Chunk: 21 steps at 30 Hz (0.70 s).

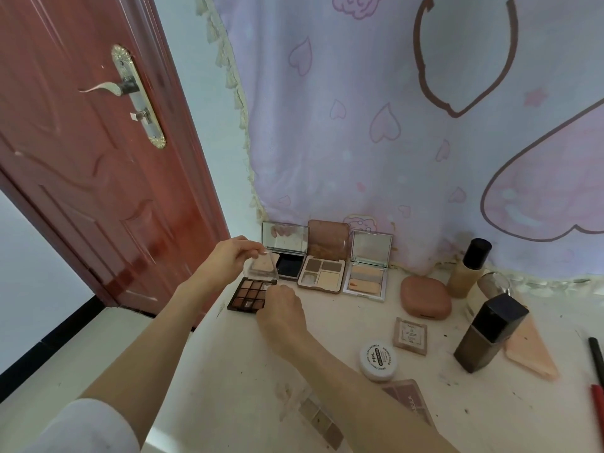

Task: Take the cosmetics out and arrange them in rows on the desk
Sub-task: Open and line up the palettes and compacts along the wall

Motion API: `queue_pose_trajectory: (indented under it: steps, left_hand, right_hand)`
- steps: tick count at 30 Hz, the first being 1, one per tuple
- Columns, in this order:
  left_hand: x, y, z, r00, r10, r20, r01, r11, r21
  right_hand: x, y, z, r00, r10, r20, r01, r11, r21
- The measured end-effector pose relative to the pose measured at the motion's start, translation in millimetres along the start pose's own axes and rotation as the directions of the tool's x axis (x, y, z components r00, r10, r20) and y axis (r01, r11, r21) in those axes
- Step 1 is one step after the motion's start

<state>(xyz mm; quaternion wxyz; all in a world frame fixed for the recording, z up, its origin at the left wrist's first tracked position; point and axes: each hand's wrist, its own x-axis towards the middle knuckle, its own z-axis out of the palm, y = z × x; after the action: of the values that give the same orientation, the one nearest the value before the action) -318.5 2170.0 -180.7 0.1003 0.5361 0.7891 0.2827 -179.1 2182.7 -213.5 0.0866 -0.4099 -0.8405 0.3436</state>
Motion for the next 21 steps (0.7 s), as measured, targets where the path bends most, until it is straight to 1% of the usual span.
queue_pose_trajectory:
  steps: [3,6,10,13,16,19,21]
  left_hand:
    - [0.2,-0.4,-0.1,1.000,-0.006,0.016,0.006,1.000,-0.004]
    - [1.1,3.3,0.1,0.999,-0.006,0.036,0.006,1.000,-0.003]
    - [2.1,6.7,3.1,0.997,0.040,0.063,-0.043,0.998,0.041]
    - [2.3,6.0,4.6,0.996,0.086,-0.027,-0.083,0.993,0.087]
    - [0.8,5.6,6.7,0.987,0.094,-0.130,-0.084,0.993,0.084]
    - [-2.5,3.1,9.3,0.983,0.115,-0.146,-0.098,0.988,0.122]
    - [-5.5,0.5,10.0,0.984,0.136,-0.112,-0.115,0.978,0.175]
  right_hand:
    - [-1.6,0.7,1.7,0.999,-0.037,-0.011,0.036,0.997,-0.062]
    - [-4.9,3.9,3.2,0.992,-0.121,-0.027,0.114,0.978,-0.176]
    - [-12.3,9.5,10.3,0.975,-0.223,-0.008,0.211,0.930,-0.300]
    - [-19.6,13.0,12.4,0.958,-0.285,0.017,0.274,0.902,-0.335]
    - [-26.8,19.1,13.7,0.942,-0.328,0.070,0.330,0.870,-0.366]
    - [-31.2,23.1,13.3,0.922,-0.379,0.080,0.380,0.845,-0.376]
    - [-32.6,24.7,12.1,0.909,-0.409,0.083,0.409,0.834,-0.371]
